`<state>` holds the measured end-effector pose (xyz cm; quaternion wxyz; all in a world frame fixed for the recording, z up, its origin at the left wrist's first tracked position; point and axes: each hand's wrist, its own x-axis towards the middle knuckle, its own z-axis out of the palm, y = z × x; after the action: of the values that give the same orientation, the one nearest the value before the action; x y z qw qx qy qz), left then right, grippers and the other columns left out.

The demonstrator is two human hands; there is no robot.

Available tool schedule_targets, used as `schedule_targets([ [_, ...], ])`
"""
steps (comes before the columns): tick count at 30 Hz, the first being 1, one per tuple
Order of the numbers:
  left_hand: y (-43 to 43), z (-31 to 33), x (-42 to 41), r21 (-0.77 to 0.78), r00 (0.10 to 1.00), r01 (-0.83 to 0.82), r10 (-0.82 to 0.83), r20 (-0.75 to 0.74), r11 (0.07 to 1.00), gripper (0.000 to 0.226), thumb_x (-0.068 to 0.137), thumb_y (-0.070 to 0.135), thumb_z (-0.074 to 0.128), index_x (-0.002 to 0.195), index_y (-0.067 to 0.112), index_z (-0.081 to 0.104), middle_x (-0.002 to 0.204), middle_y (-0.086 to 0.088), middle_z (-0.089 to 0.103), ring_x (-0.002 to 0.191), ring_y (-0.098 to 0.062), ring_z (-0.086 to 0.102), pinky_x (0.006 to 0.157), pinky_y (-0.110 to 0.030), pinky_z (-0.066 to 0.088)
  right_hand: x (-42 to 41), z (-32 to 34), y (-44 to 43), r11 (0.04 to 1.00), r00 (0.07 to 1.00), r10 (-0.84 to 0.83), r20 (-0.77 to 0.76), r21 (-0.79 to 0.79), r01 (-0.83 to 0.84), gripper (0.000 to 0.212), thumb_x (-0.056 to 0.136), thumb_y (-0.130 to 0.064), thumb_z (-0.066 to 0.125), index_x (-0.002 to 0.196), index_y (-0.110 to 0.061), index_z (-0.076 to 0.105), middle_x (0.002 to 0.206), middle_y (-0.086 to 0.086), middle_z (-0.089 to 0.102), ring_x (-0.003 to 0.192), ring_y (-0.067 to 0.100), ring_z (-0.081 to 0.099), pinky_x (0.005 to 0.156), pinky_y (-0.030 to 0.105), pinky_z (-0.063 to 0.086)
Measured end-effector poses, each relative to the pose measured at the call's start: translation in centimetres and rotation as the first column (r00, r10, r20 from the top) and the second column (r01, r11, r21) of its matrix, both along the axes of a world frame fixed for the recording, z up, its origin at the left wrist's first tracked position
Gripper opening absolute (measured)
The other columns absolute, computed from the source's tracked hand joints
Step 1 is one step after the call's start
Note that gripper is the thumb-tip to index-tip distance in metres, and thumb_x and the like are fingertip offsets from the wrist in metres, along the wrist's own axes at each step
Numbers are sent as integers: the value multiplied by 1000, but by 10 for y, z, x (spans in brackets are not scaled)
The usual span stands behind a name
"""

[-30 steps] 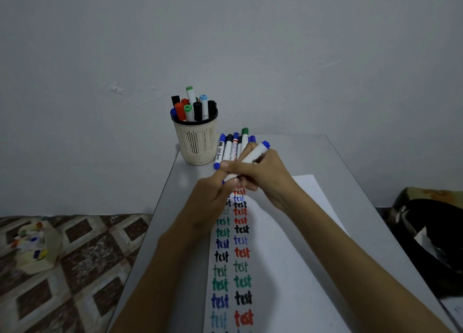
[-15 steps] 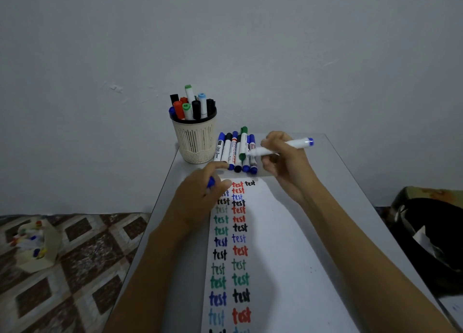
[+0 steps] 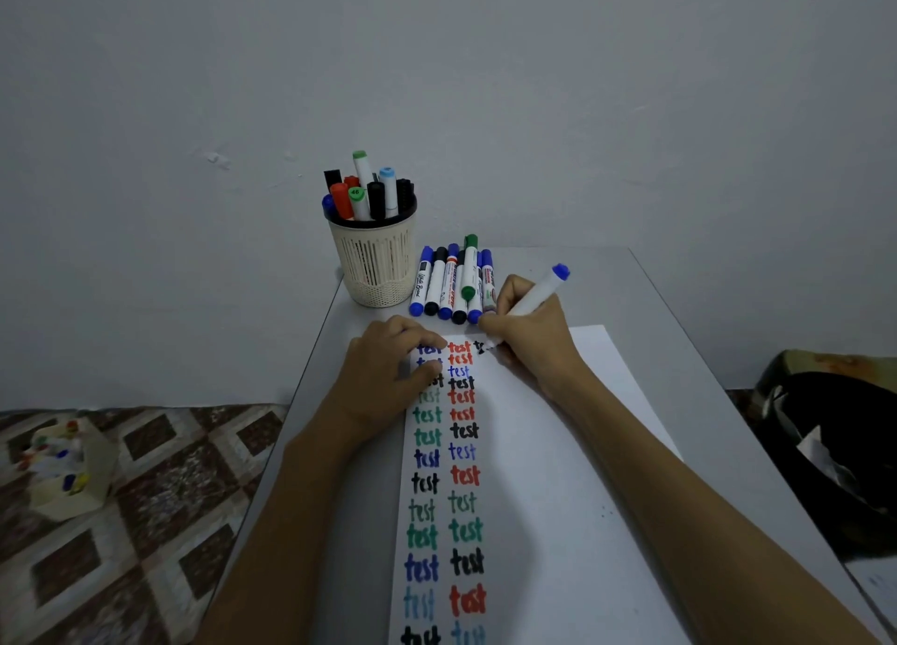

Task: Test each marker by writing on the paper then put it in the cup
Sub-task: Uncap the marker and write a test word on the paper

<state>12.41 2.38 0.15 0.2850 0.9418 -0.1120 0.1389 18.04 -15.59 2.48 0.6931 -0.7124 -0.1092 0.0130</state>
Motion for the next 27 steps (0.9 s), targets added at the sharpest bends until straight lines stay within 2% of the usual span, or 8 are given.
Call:
schedule_targets([
  [5,-1,1,0,3,1000,-8,8,-22,1000,40,80,46,47,111,26,62,114,4,55,105,-13,47,91,-43,41,1,-3,0,1000,1000,18,-2,-2,-18,31,76,12,66,67,-7,43,56,8,49,41,15,46,39,23,40],
  [8,-1,2,0,2,999,-13,13,-31,1000,41,79,46,47,112,26,62,114,4,56,105,-12,46,91,-42,41,2,-5,0,998,1000,20,17,-52,-19,33,76,10,68,65,-9,44,54,0,52,41,11,49,40,22,41],
  [12,-1,2,0,8,999,-17,18,-45,1000,42,79,47,46,112,25,62,114,2,56,105,-14,47,90,-43,42,4,-6,3,987,993,10,115,-162,9,33,74,7,69,64,-11,43,60,1,50,52,6,49,47,19,41],
  [14,-1,2,1,13,999,-15,16,-49,1000,42,80,47,46,112,25,62,114,2,56,105,-14,47,89,-43,42,4,-6,3,987,991,7,137,-160,15,33,74,9,67,64,-10,42,62,4,47,57,8,47,50,19,40],
  [18,-1,2,1,14,999,-13,14,-49,1000,43,79,47,46,111,24,63,114,1,57,105,-14,48,90,-42,42,5,-8,0,996,996,11,89,-86,-3,33,77,9,65,65,-11,42,60,4,49,50,8,49,46,24,41],
  [23,-1,1,1,11,999,-14,15,-42,1000,43,79,49,46,111,25,63,112,2,57,104,-14,48,88,-41,43,6,-10,2,985,989,9,146,-173,16,32,74,6,68,64,-12,43,64,9,48,60,18,46,52,28,41],
  [27,-2,2,1,9,999,-13,13,-42,1000,44,79,48,46,111,24,63,113,2,57,104,-14,48,88,-41,43,7,-9,0,986,993,31,118,-163,-11,31,73,8,69,64,-9,44,62,6,50,62,13,50,54,24,44],
])
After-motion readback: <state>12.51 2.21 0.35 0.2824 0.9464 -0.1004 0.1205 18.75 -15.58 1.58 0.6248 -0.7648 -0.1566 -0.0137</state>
